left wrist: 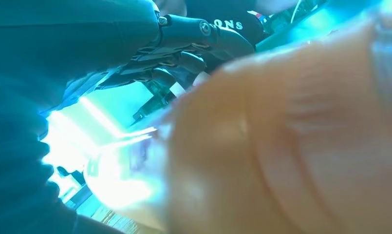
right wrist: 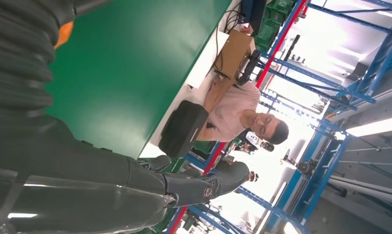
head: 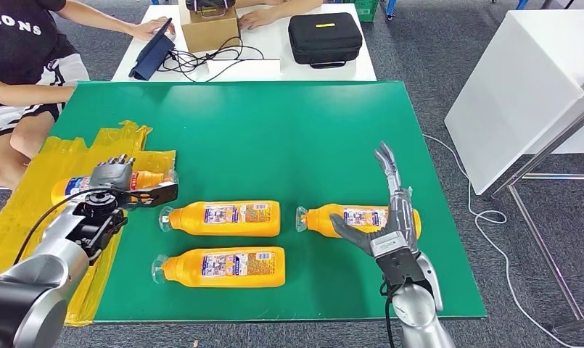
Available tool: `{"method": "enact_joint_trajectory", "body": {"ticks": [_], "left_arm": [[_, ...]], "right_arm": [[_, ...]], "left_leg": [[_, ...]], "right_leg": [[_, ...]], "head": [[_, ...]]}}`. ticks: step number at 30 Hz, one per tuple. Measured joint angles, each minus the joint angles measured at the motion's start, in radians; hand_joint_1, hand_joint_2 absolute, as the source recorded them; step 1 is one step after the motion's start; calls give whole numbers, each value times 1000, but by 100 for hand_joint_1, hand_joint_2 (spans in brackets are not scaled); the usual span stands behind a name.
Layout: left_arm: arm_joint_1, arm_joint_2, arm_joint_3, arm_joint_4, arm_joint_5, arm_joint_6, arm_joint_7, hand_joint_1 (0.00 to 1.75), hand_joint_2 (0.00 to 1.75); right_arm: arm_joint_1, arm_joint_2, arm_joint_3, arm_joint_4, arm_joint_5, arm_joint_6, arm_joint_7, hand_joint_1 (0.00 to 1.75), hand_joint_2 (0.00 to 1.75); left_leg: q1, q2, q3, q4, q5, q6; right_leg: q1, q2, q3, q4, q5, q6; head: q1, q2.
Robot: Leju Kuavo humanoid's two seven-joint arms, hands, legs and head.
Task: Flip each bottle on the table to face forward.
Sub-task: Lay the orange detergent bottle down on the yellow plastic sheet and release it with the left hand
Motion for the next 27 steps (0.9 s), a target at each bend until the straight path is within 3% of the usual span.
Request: {"method": "enact_joint_trajectory", "body": {"ticks": [27], "left_arm": [[4, -4, 0, -2, 0, 21, 4, 0, 0]], "right_arm": [[12, 0, -1, -7, 5, -1, 4, 0, 175]], "left_leg": [[0, 0, 0, 0, 0, 0]], "right_leg": [[0, 0, 0, 0, 0, 0]], "head": [[0, 0]]}}
